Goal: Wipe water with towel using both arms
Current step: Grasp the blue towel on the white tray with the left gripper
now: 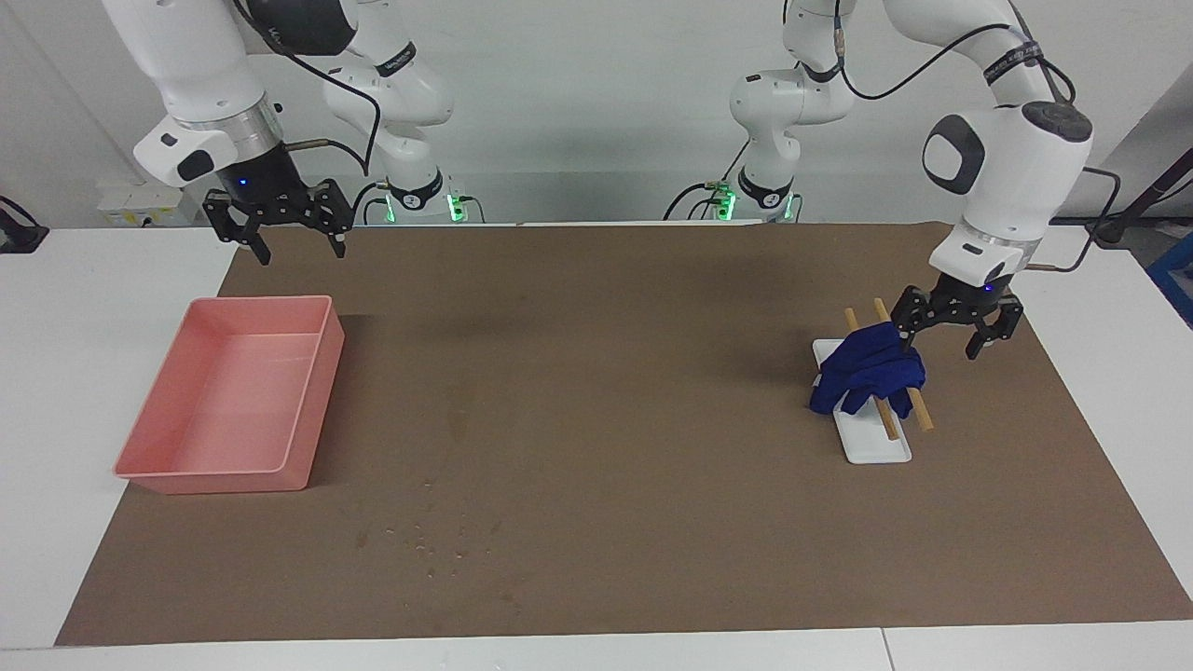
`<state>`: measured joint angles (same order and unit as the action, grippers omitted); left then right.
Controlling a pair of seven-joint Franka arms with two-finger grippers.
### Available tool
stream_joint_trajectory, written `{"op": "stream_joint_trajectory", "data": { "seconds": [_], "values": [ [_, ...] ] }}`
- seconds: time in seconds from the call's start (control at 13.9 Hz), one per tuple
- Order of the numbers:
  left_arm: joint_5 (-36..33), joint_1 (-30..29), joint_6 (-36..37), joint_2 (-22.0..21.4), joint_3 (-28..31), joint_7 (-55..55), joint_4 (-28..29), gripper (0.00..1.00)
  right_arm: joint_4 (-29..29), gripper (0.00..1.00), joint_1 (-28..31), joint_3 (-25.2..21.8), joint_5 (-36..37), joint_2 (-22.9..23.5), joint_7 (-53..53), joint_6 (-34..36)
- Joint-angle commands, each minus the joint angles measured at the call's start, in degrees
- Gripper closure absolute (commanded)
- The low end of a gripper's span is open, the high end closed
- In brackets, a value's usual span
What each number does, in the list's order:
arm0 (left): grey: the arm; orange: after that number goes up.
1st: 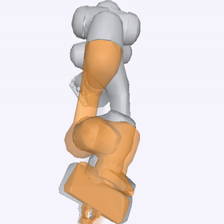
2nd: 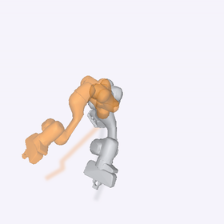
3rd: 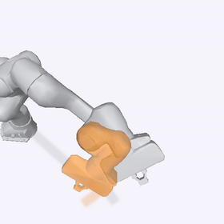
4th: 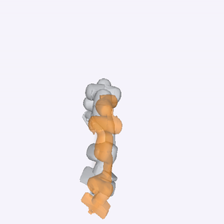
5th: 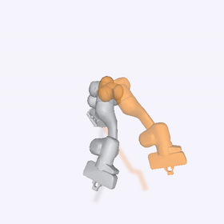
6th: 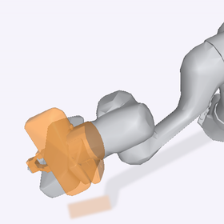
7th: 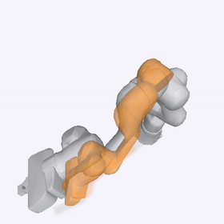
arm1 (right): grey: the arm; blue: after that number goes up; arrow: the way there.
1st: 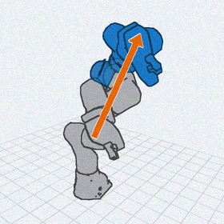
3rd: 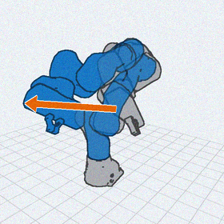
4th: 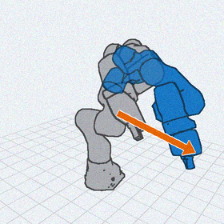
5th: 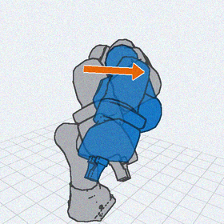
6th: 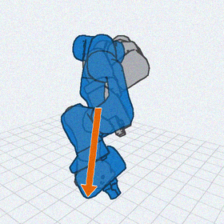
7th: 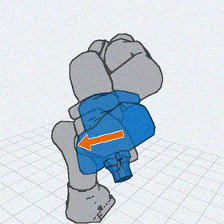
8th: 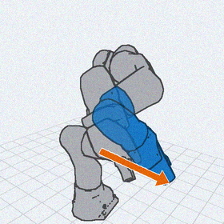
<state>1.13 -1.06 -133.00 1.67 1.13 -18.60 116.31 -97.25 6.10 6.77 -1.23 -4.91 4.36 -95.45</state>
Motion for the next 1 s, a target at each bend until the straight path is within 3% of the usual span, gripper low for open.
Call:
{"op": "stream_joint_trajectory", "data": {
  "seconds": [0.0,0.22,0.5,0.79,0.93],
  "values": [
    [0.5,-0.3,-7.4,-1.1,-0.2,-1.1,6.5,0.01,-0.6,0.00,0.6,0.3,-1.1,-1.1,0.6,0.3],
    [0.5,-0.2,-6.7,-1.1,-0.2,-0.6,6.6,0.22,-0.6,0.00,0.6,0.3,-1.1,-1.1,0.7,0.3],
    [0.5,-0.3,-5.3,-1.2,-0.1,-0.4,6.3,0.64,-0.7,0.00,0.6,0.3,-1.1,-1.1,0.8,0.3],
    [0.5,-0.2,-5.3,-1.1,-0.1,-0.3,6.0,0.72,-0.7,0.00,0.6,0.3,-1.1,-1.2,0.8,0.3],
    [0.5,-0.1,-5.3,-1.1,-0.1,-0.3,5.9,0.87,-0.7,0.00,0.6,0.3,-1.1,-1.2,0.8,0.3]
  ]
}}
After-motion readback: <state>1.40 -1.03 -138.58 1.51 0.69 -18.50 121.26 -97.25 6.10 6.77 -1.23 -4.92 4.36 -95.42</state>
